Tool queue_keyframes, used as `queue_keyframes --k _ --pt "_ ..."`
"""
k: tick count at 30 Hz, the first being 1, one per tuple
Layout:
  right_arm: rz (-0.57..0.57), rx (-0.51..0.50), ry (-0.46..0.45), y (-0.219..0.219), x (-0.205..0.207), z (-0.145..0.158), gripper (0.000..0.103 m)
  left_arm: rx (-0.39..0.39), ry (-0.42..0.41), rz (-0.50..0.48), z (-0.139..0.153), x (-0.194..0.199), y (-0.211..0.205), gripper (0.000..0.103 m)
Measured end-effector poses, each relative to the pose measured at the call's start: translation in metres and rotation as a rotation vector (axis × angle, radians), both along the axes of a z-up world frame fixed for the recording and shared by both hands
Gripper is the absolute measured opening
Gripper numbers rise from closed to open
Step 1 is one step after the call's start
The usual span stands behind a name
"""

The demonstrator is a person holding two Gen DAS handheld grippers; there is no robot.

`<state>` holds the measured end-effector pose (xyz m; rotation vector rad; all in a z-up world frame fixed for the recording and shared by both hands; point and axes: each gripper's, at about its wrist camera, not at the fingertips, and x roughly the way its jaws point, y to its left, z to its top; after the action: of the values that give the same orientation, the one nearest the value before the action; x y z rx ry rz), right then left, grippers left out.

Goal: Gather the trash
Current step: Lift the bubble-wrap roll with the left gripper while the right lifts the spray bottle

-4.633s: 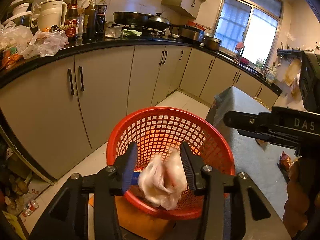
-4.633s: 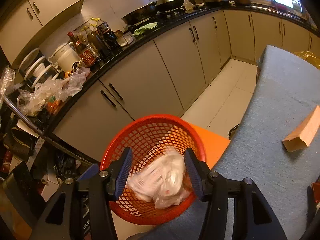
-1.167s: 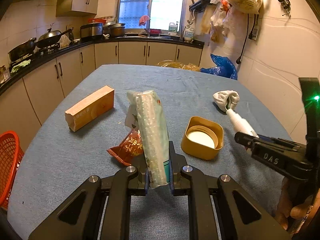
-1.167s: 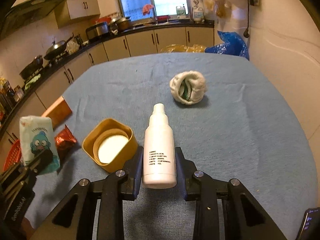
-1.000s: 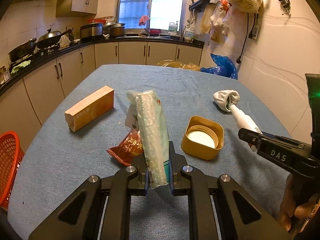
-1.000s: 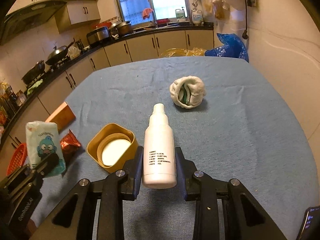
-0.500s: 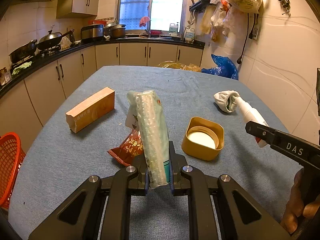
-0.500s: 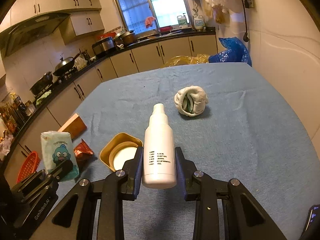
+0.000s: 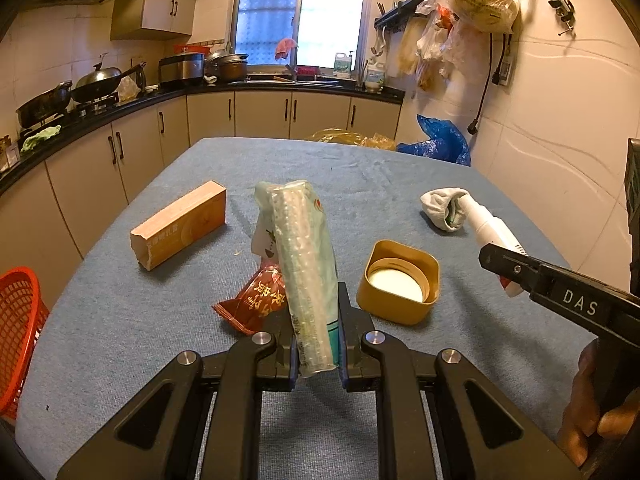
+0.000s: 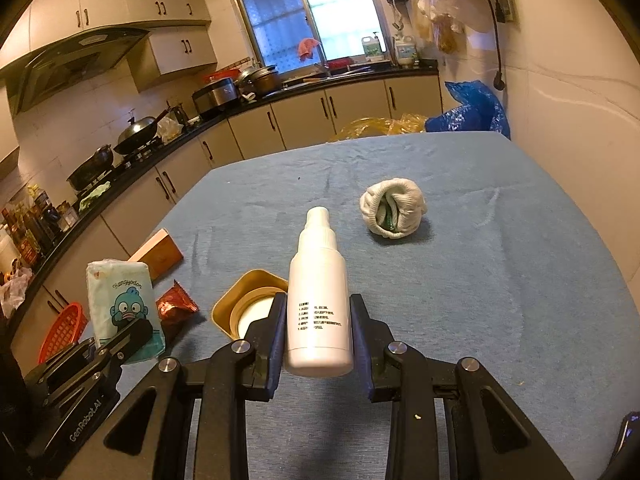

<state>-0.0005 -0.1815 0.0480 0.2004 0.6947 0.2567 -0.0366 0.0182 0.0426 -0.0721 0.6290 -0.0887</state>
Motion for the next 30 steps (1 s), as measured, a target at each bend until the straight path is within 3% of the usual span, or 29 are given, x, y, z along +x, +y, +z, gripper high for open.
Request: queue_keyframes --k 18,30 --pt "0.037 -0.012 -0.037 0.009 -0.006 0.005 0.032 0.029 -0.023 0.012 0.008 -0.006 -0.006 0.013" --pt "0.075 0.014 -0.017 0.021 -0.027 0.012 0.032 0.029 -0.041 0.012 0.026 -0.036 0.002 0.013"
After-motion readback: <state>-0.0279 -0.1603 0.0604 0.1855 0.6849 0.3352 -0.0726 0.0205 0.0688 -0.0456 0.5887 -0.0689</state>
